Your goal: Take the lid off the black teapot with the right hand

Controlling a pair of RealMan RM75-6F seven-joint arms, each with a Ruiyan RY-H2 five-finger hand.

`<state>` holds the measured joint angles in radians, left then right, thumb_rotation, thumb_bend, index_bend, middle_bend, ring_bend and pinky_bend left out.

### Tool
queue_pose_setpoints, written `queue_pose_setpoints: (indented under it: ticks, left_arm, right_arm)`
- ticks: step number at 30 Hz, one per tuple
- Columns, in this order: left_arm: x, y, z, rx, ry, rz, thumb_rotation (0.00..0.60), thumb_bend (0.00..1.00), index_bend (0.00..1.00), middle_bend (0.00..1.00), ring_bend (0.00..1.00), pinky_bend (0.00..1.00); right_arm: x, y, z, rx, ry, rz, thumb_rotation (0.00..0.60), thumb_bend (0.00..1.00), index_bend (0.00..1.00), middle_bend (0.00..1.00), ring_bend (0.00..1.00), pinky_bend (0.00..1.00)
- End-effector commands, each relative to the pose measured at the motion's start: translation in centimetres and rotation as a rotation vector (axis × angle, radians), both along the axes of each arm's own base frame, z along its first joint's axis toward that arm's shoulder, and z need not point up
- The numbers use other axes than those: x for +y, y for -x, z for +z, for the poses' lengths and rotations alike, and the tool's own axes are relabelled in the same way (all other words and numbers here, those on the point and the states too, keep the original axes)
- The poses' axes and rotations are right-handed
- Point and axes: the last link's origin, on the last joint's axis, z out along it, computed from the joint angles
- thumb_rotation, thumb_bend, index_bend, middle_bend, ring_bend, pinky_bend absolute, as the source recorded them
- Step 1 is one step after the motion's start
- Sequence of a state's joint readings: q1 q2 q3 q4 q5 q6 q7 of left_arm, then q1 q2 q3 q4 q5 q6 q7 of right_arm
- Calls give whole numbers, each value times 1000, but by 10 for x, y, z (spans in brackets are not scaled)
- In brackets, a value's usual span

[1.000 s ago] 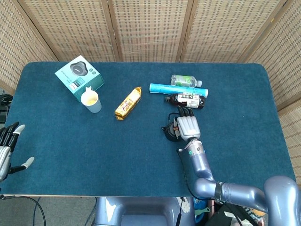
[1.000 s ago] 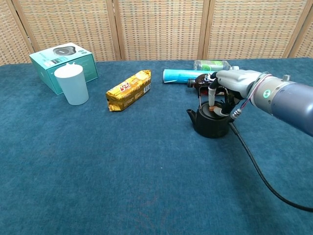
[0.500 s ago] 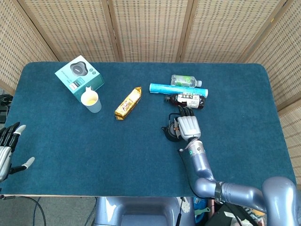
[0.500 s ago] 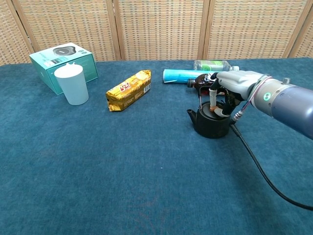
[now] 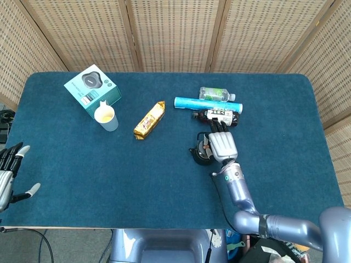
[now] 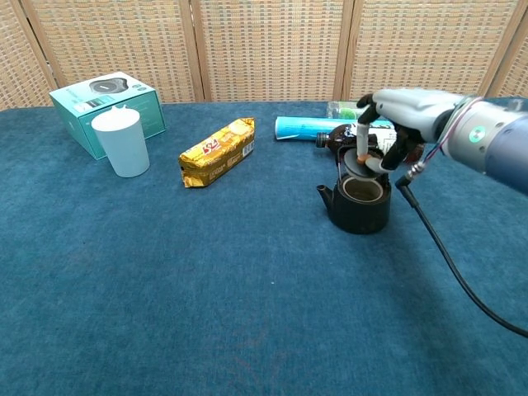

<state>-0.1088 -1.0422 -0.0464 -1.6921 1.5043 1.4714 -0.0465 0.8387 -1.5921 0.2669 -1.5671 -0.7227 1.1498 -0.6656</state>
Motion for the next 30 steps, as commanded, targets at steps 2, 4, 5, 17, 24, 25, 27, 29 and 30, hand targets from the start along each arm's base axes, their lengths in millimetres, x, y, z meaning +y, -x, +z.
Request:
queue_pose_setpoints:
  ticks: [2, 4, 5, 17, 24, 25, 27, 29, 30]
  left_arm:
    - [-1, -1, 0, -2, 1, -4, 600, 233, 0, 0, 0, 0]
    - [-1, -1, 0, -2, 1, -5, 600, 233, 0, 0, 0, 0]
    - [-1, -1, 0, -2, 1, -5, 600, 233, 0, 0, 0, 0]
    - [-3, -3, -2, 2, 8, -10, 600, 233, 0, 0, 0, 0]
    - [-3, -3, -4, 6, 11, -11, 600, 233, 0, 0, 0, 0]
    - [-3, -3, -5, 7, 12, -10, 600, 233, 0, 0, 0, 0]
    - [-3, -3, -5, 7, 14, -10, 600, 233, 0, 0, 0, 0]
    - [-3, -3, -5, 8, 14, -10, 600, 233, 0, 0, 0, 0]
    - [-3, -3, -5, 7, 13, -10, 600, 233, 0, 0, 0, 0]
  right_arm:
    - [17, -1, 14, -13, -15, 60, 600, 576, 659, 120, 0, 32]
    - [28, 4, 13, -14, -46, 86, 600, 576, 659, 120, 0, 32]
    - [31, 7, 13, -11, -55, 93, 600, 576, 659, 118, 0, 32]
    - [82, 63, -3, 119, -183, 385, 600, 576, 659, 101, 0, 31]
    - [89, 78, -5, 211, -252, 574, 600, 576, 659, 95, 0, 23]
    - [88, 82, -5, 232, -257, 594, 600, 576, 659, 94, 0, 23]
    - [87, 85, -6, 246, -267, 596, 600, 576, 659, 91, 0, 23]
    - [86, 88, -6, 258, -271, 590, 600, 576, 659, 84, 0, 23]
    - [85, 89, -6, 264, -272, 589, 600, 576, 645, 79, 0, 23]
